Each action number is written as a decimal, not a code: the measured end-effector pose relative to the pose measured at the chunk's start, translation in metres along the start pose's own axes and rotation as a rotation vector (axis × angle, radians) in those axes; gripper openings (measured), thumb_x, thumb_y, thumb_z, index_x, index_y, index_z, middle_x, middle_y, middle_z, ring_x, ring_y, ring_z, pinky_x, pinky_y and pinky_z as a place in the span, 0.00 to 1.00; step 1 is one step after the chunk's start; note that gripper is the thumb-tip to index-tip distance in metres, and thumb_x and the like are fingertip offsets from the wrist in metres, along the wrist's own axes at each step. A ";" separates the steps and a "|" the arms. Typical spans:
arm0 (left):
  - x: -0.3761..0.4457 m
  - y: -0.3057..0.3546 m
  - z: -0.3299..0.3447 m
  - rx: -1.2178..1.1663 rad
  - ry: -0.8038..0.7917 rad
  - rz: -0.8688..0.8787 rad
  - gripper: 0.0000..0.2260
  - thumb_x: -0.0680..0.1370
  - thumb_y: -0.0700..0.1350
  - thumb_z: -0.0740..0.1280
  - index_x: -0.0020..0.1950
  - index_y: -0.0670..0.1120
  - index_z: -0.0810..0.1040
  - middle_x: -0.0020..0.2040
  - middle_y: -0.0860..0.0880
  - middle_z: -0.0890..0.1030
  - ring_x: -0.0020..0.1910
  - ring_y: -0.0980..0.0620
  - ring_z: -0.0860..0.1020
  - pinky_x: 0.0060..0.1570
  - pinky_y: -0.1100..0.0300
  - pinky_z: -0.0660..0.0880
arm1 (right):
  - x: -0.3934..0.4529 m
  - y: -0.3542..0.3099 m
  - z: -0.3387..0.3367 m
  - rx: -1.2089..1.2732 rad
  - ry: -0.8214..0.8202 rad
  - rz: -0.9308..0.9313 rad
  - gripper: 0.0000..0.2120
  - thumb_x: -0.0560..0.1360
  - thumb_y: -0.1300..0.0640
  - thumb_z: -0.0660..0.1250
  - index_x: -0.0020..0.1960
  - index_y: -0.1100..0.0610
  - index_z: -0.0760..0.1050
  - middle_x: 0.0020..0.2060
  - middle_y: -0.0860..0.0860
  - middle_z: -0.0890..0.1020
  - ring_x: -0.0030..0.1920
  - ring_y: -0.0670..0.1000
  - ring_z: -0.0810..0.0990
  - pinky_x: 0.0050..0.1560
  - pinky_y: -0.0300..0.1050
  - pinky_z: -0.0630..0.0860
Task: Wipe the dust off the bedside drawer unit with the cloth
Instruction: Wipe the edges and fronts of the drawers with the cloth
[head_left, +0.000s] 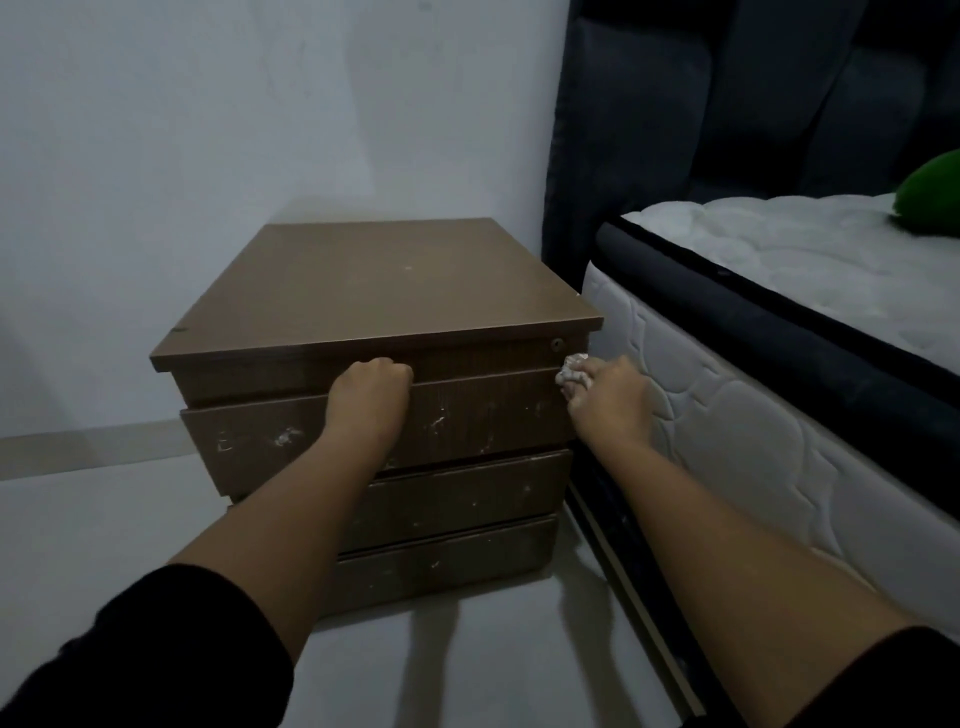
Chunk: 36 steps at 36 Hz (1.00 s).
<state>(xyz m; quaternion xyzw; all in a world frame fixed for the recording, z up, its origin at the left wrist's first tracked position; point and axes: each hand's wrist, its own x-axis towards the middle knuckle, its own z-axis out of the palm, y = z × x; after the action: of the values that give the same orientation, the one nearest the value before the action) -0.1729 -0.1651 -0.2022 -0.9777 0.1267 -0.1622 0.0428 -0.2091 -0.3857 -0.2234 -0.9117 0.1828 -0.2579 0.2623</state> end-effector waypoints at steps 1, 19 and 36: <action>-0.001 -0.002 0.000 -0.014 0.002 0.008 0.12 0.77 0.34 0.61 0.57 0.43 0.79 0.53 0.44 0.81 0.52 0.43 0.80 0.47 0.52 0.77 | -0.002 -0.001 0.000 0.017 -0.013 -0.013 0.14 0.75 0.53 0.66 0.60 0.52 0.77 0.53 0.56 0.77 0.53 0.57 0.77 0.53 0.50 0.76; -0.066 -0.155 -0.010 -0.191 -0.226 -0.289 0.19 0.80 0.40 0.60 0.71 0.47 0.70 0.66 0.43 0.76 0.63 0.44 0.75 0.60 0.57 0.72 | -0.078 -0.143 0.046 0.118 -0.196 -0.512 0.15 0.75 0.58 0.66 0.61 0.54 0.74 0.55 0.51 0.70 0.52 0.51 0.73 0.52 0.45 0.77; -0.072 -0.211 0.010 -0.351 -0.218 -0.202 0.28 0.78 0.32 0.56 0.74 0.55 0.65 0.72 0.41 0.69 0.69 0.42 0.69 0.68 0.55 0.67 | -0.128 -0.241 0.144 0.011 -0.110 -0.772 0.12 0.72 0.62 0.68 0.55 0.58 0.73 0.49 0.57 0.72 0.41 0.49 0.65 0.32 0.42 0.66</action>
<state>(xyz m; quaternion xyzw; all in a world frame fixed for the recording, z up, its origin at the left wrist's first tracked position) -0.1860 0.0571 -0.2068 -0.9896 0.0489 -0.0347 -0.1310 -0.1825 -0.0786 -0.2384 -0.9245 -0.1896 -0.2893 0.1603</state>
